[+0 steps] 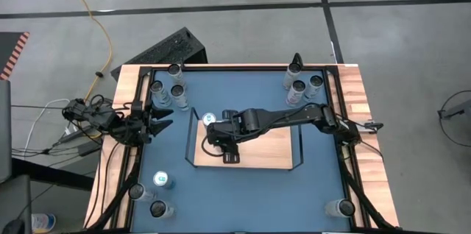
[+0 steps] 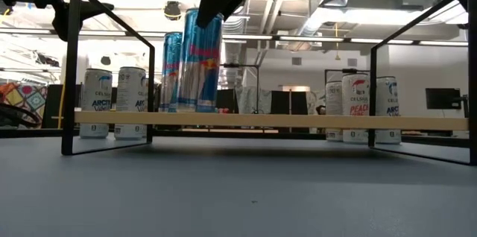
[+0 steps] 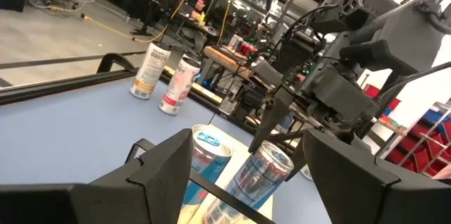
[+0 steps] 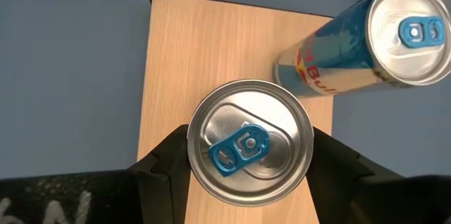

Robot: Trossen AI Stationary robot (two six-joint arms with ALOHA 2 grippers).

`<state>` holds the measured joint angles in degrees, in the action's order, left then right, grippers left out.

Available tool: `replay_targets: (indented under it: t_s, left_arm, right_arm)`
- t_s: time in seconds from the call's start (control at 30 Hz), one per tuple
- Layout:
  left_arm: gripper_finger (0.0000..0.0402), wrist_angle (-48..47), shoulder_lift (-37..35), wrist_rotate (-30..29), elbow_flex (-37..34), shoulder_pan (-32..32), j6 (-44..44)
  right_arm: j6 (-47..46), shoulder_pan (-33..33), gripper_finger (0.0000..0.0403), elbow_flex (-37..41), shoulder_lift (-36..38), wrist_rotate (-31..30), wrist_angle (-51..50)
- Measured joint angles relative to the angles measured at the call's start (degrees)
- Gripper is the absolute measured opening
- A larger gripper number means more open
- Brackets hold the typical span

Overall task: Place canned beverage on shelf
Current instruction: Put the right blue soda can on the shelf aligned with the other blue soda can

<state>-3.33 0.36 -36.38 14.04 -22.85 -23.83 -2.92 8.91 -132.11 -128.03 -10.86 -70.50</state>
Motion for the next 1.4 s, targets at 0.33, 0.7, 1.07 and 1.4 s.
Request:
replay_targets:
  t_s: [0.33,0.7,1.07,1.4]
  left_arm:
    - [0.0256,0.0,0.0,0.0,0.0,0.0,0.0]
    - [0.0256,-0.2,0.0,0.0,0.0,0.0,0.0]
    - [0.0256,-0.3,0.0,0.0,0.0,0.0,0.0]
    - [0.0256,-0.3,0.0,0.0,0.0,0.0,0.5]
  right_arm:
    - [1.5,0.1,0.0257,0.2,-0.1,0.0,1.5]
    - [2.1,0.0,0.0261,0.2,-0.2,0.5,3.1]
    - [3.5,0.0,0.0262,0.2,-0.2,0.5,3.7]
    - [3.6,-0.6,0.0303,0.2,-0.2,3.5,3.8]
